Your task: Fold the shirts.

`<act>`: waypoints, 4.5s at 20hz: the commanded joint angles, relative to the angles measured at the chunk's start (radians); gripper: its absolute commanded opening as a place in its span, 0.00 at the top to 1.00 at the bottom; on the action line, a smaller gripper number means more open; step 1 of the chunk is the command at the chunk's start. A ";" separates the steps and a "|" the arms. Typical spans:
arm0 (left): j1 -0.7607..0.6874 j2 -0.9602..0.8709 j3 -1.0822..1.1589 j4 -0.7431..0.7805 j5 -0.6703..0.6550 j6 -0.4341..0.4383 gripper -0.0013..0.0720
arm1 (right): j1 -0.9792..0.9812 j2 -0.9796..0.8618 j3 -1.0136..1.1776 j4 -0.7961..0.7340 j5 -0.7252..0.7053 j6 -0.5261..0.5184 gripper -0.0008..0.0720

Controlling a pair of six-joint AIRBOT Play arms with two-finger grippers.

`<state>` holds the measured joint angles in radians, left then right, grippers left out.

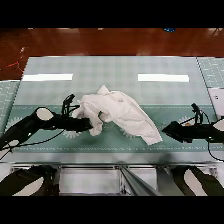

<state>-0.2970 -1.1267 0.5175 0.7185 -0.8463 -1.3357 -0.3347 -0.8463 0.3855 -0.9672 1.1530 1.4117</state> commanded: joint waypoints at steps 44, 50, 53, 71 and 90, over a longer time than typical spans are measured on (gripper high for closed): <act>0.429 0.547 1.031 0.591 -0.481 -0.111 0.96 | 0.181 0.291 1.112 -0.610 0.593 0.196 0.95; 0.372 0.540 0.517 0.529 -0.575 -0.126 0.96 | 0.181 0.301 0.702 -0.531 0.531 0.201 0.95; 0.372 0.505 0.260 0.465 -0.446 -0.124 0.96 | 0.181 0.267 0.547 -0.535 0.418 0.200 0.95; 0.372 -0.106 0.237 0.148 0.163 -0.033 0.96 | 0.084 -0.653 0.913 -0.248 -0.101 0.253 0.47; 0.371 -0.126 0.348 0.148 0.022 -0.007 0.96 | 0.142 -0.365 0.232 0.018 -0.006 0.046 0.44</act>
<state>0.0742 -1.2514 0.8646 0.8669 -0.8078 -1.3441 -0.2584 -1.1900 0.6697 -1.0199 1.2194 1.4639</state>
